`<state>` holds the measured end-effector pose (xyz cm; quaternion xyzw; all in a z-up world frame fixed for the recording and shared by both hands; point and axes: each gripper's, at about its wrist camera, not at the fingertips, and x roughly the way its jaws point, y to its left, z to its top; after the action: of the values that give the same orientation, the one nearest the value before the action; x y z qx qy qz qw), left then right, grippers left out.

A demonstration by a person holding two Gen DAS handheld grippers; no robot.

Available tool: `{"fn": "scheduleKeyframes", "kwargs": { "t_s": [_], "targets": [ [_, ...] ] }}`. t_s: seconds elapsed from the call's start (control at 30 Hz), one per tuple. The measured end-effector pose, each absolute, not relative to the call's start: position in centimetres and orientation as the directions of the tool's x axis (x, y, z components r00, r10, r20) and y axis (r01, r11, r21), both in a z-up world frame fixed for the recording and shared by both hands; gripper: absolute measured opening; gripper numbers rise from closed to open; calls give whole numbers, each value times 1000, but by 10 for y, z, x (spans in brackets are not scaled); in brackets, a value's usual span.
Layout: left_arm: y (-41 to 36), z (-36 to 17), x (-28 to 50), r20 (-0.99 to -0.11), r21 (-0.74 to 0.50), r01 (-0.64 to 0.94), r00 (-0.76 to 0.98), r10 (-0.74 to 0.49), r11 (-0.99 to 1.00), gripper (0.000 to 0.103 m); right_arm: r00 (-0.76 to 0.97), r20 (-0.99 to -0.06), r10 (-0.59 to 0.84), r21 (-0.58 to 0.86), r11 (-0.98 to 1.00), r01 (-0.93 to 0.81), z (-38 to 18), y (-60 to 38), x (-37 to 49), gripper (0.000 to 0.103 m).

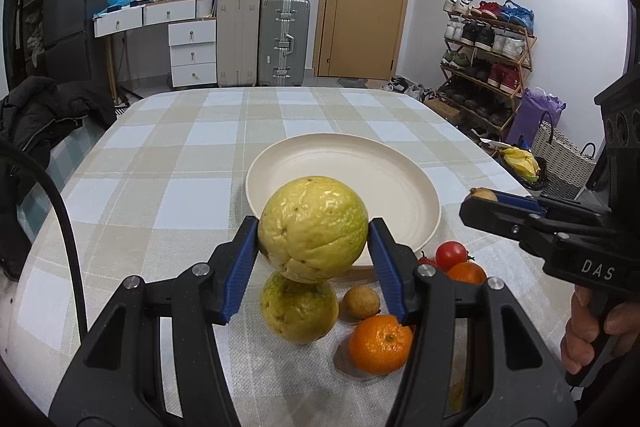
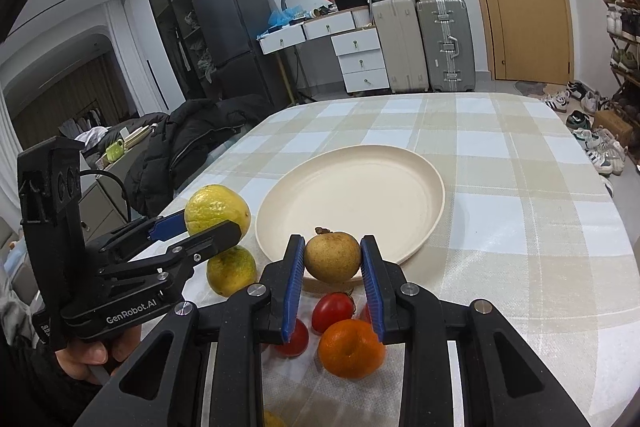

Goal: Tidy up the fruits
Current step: 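Lift and carry both held fruits over the cream plate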

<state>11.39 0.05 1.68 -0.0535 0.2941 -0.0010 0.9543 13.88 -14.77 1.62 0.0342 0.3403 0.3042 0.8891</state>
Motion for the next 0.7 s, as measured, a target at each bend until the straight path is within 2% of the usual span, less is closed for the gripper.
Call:
{"fn": "scheduleKeyframes", "kwargs": {
  "t_s": [0.17,0.7],
  "targets": [
    [-3,13,126,-577,-120,-20,815,-53,993,53,563,-605,563,293,815,-500,9,-145,150,29],
    [-23,-3,160,-628,-68,-12,777,-33,998,53,534,-658,531,311,838,-449,-10,-142,174,29]
  ]
}}
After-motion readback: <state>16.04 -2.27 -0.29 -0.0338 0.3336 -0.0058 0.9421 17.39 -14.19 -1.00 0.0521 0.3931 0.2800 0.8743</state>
